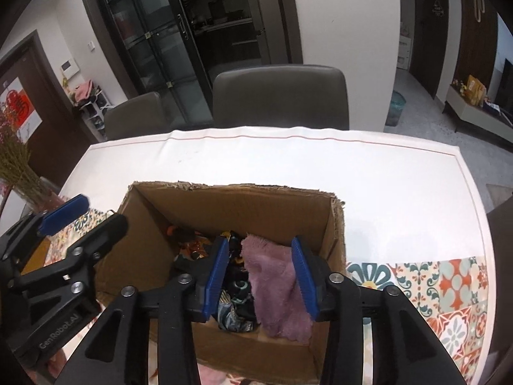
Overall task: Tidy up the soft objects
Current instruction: 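Open both tools to drop scarf and towel into the box, then withdraw both tools from the box and move toward the pink hat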
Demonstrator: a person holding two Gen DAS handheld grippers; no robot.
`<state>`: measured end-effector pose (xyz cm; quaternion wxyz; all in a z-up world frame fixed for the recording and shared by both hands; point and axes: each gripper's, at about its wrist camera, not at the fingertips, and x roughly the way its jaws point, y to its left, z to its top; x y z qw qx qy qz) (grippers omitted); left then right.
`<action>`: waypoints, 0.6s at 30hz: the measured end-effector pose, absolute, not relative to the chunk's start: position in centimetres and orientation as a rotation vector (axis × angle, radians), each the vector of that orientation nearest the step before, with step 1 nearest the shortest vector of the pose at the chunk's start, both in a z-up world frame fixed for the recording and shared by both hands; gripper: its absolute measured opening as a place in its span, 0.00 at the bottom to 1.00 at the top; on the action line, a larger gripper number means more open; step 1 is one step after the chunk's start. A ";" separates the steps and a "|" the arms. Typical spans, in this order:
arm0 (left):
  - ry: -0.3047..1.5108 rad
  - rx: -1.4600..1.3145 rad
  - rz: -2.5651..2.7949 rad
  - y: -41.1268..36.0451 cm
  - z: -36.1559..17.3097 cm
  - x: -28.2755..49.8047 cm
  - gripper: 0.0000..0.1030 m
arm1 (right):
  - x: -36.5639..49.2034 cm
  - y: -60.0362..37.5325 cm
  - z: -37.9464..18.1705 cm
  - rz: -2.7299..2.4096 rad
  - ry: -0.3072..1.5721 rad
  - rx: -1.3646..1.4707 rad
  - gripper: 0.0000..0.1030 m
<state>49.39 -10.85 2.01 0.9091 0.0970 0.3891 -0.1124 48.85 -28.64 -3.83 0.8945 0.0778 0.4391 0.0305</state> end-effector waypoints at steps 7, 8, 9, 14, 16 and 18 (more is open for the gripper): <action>0.748 0.202 -0.178 -9.6 3.9 46.2 0.64 | 46.5 -28.1 -2.1 0.047 0.875 0.132 0.43; 0.742 0.201 -0.176 -9.4 4.1 45.8 0.65 | 46.1 -28.1 -1.9 0.048 0.871 0.133 0.43; 0.733 0.197 -0.171 -9.2 4.5 45.1 0.66 | 45.6 -28.0 -1.6 0.047 0.865 0.130 0.43; 0.695 0.200 -0.154 -8.5 5.8 43.0 0.73 | 43.4 -28.1 -0.1 0.029 0.826 0.127 0.43; 0.678 0.201 -0.149 -8.2 6.3 42.0 0.76 | 42.2 -27.9 0.7 0.025 0.804 0.123 0.45; 0.665 0.204 -0.144 -7.9 6.8 41.1 0.76 | 41.6 -27.8 1.4 0.019 0.785 0.123 0.53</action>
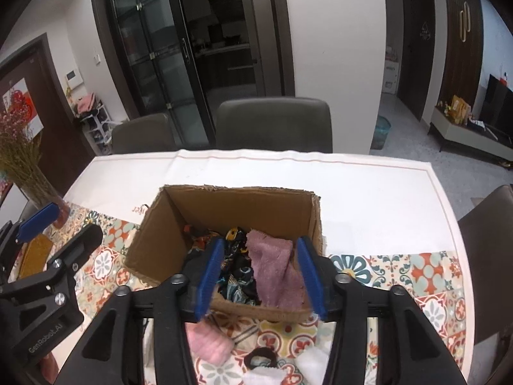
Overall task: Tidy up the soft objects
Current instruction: 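Withdraw both tools from the box and move toward the pink hat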
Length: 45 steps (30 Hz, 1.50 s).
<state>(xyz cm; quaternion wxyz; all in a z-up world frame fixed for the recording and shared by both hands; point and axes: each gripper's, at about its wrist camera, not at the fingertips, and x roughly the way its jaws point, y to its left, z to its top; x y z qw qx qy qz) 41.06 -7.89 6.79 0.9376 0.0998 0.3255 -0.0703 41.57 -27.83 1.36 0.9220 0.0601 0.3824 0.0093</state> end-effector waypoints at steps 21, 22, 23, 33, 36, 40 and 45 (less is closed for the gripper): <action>0.663 0.236 -0.088 -4.1 7.4 32.4 0.82 | 33.9 -23.6 1.7 0.091 0.767 0.069 0.54; 0.663 0.234 -0.087 -4.0 7.2 31.8 0.82 | 33.4 -23.5 1.7 0.092 0.766 0.070 0.54; 0.662 0.233 -0.087 -3.8 7.1 31.3 0.82 | 33.1 -23.5 1.6 0.092 0.765 0.072 0.54; 0.679 0.233 -0.120 -3.1 5.4 27.1 0.84 | 29.3 -23.2 0.3 0.068 0.757 0.069 0.54; 0.692 0.226 -0.130 -3.1 4.7 26.3 0.84 | 28.5 -23.2 -0.2 0.051 0.751 0.059 0.54; 0.721 0.204 -0.134 -2.9 3.5 25.6 0.84 | 27.9 -23.4 -0.9 0.045 0.755 0.071 0.54; 0.757 0.175 -0.126 -2.6 2.1 25.4 0.84 | 28.0 -23.1 -2.3 0.059 0.785 0.074 0.54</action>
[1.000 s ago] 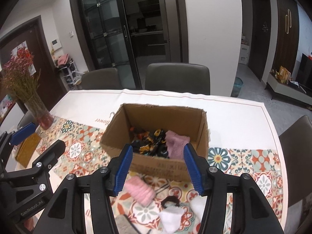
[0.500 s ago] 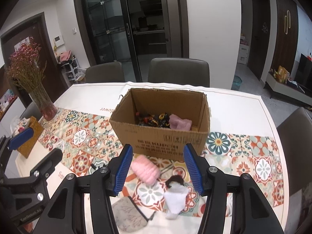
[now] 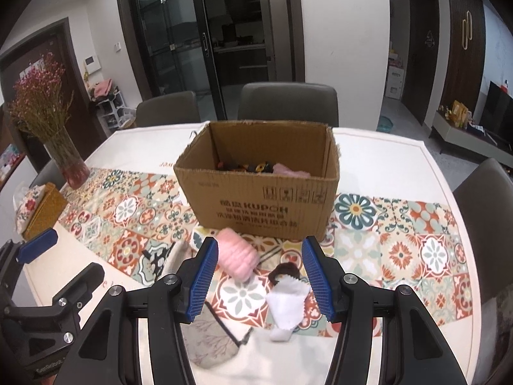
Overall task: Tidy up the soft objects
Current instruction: 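Withdraw both tools from the box and move toward the pink hat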
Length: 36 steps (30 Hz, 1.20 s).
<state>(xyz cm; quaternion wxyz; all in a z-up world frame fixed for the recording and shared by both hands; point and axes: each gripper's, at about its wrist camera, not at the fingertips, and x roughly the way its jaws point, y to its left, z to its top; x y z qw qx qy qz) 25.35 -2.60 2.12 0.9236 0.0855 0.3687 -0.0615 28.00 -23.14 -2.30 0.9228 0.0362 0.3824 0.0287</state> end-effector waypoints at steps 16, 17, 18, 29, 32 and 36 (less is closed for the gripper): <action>0.879 0.151 -0.100 -0.6 -2.6 25.7 0.84 | 29.2 -20.7 -6.5 0.124 0.882 0.020 0.54; 0.885 0.150 -0.100 -0.5 -2.9 25.7 0.84 | 29.3 -20.6 -6.8 0.129 0.889 0.019 0.54; 0.895 0.148 -0.098 -0.4 -3.2 25.8 0.84 | 29.5 -20.5 -7.1 0.133 0.898 0.019 0.54; 0.958 0.150 -0.098 0.1 -5.6 26.8 0.84 | 30.9 -19.4 -9.6 0.174 0.956 -0.006 0.54; 0.971 0.151 -0.098 0.1 -6.3 27.2 0.84 | 31.4 -19.4 -10.2 0.186 0.965 -0.009 0.54; 0.990 0.148 -0.105 0.0 -7.1 27.8 0.84 | 32.2 -19.5 -11.2 0.197 0.983 -0.005 0.54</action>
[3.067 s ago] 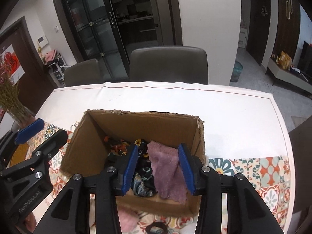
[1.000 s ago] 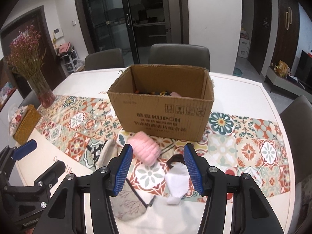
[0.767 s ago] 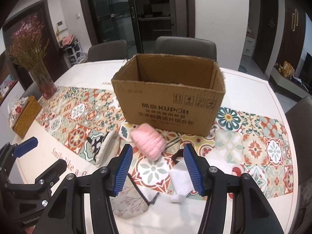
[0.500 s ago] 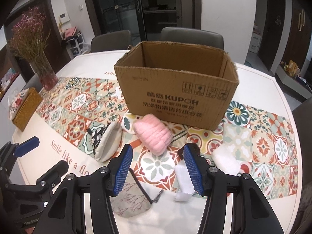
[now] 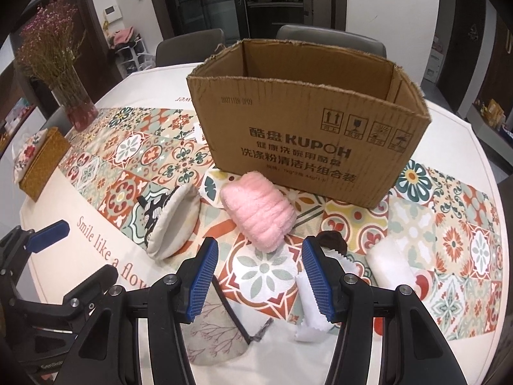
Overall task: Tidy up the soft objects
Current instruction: 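Withdraw both tools from the box and move toward the pink hat, then grasp pink knit hat with right tool while left tool grasps patterned pouch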
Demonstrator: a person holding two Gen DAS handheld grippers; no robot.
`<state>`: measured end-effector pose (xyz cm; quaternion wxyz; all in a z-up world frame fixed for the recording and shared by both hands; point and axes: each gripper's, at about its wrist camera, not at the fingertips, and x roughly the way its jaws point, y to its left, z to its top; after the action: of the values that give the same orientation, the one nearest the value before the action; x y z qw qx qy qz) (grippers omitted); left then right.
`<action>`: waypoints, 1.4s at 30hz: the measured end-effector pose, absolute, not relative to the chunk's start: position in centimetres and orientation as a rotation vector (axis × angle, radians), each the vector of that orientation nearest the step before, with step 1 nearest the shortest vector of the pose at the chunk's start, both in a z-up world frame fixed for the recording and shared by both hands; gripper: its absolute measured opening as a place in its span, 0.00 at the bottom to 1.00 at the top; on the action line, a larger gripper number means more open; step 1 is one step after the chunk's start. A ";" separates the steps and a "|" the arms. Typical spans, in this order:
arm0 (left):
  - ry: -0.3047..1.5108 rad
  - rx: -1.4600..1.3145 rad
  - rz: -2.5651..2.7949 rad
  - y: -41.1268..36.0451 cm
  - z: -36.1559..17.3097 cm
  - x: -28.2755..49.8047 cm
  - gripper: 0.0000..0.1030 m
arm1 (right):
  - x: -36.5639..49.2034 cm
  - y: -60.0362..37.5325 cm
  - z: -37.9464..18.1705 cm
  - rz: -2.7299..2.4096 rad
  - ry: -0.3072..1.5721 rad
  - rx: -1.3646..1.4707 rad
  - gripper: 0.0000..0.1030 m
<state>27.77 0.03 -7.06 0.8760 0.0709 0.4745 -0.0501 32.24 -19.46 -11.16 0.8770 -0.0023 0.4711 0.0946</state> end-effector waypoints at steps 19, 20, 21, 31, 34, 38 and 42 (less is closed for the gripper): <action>1.080 0.159 -0.093 0.0 -11.0 31.0 0.84 | 36.4 -18.8 -15.0 0.236 1.057 -0.079 0.64; 1.082 0.160 -0.093 -0.1 -11.1 31.2 0.84 | 36.6 -18.8 -15.2 0.242 1.062 -0.084 0.64; 1.086 0.161 -0.093 -0.1 -11.2 31.4 0.84 | 36.9 -18.7 -15.4 0.248 1.067 -0.094 0.64; 1.122 0.174 -0.076 -0.5 -12.9 33.6 0.84 | 38.8 -18.4 -16.9 0.267 1.106 -0.138 0.64; 1.130 0.175 -0.071 -0.5 -13.4 34.3 0.84 | 39.1 -18.0 -17.2 0.279 1.107 -0.157 0.64; 1.136 0.183 -0.061 -0.6 -13.8 35.1 0.84 | 39.7 -17.9 -17.7 0.285 1.123 -0.151 0.64; 1.137 0.192 -0.056 -0.7 -14.1 35.9 0.76 | 40.1 -18.0 -18.0 0.276 1.131 -0.155 0.64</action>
<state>35.88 -0.68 -14.09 0.8380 0.0907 0.5374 -0.0265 40.15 -18.01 -18.04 0.8324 -0.0733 0.5336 0.1301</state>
